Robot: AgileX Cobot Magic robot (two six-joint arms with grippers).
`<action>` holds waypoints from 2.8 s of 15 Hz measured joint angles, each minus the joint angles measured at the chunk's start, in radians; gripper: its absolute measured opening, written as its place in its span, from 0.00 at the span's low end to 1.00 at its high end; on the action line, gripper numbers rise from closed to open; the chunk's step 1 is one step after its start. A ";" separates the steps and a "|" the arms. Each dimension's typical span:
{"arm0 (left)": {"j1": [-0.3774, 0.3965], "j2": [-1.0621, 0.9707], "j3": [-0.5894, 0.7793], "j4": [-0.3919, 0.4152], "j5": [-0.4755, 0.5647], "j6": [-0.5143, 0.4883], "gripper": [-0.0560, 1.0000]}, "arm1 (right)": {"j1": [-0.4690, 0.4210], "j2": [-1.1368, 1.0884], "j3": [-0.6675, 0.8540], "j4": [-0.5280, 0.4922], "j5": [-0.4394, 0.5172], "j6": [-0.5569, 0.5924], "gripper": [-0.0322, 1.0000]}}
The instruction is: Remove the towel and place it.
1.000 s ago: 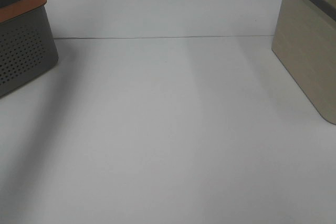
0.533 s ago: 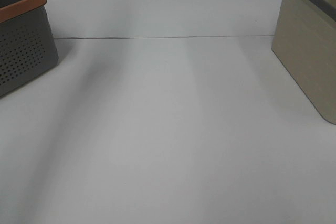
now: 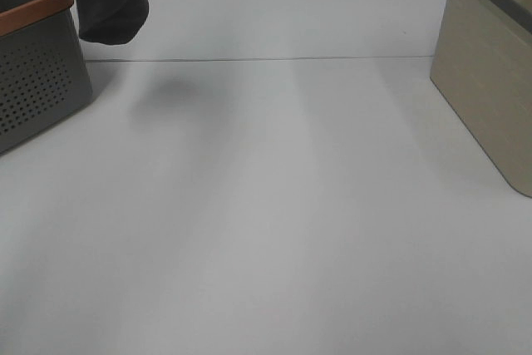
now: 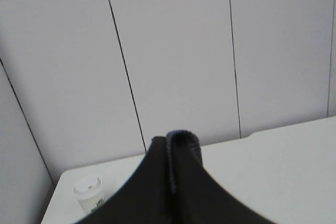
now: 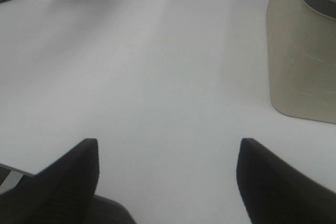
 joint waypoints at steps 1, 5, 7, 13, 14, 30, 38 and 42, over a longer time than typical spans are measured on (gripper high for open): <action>-0.040 0.010 0.000 0.065 0.062 -0.052 0.05 | 0.000 0.000 0.000 0.000 0.000 -0.009 0.73; -0.134 0.054 0.000 0.198 0.247 -0.235 0.05 | 0.000 0.133 -0.019 0.006 -0.127 -0.141 0.73; -0.152 0.070 0.000 0.202 0.278 -0.249 0.05 | 0.000 0.205 -0.019 0.042 -0.229 -0.233 0.73; -0.191 0.175 0.000 0.204 0.384 -0.350 0.05 | 0.000 0.567 -0.019 0.526 -0.563 -0.851 0.73; -0.194 0.179 0.005 0.204 0.389 -0.364 0.05 | 0.000 0.607 -0.019 0.590 -0.571 -0.917 0.73; -0.252 0.195 0.103 0.291 0.219 -0.634 0.05 | 0.503 1.544 -0.314 1.604 -1.042 -1.699 0.72; -0.252 0.195 0.103 0.291 0.236 -0.634 0.05 | 0.666 2.001 -0.769 1.612 -1.350 -1.315 0.72; -0.252 0.195 0.103 0.291 0.236 -0.632 0.05 | 0.693 2.107 -0.916 1.564 -1.465 -1.221 0.72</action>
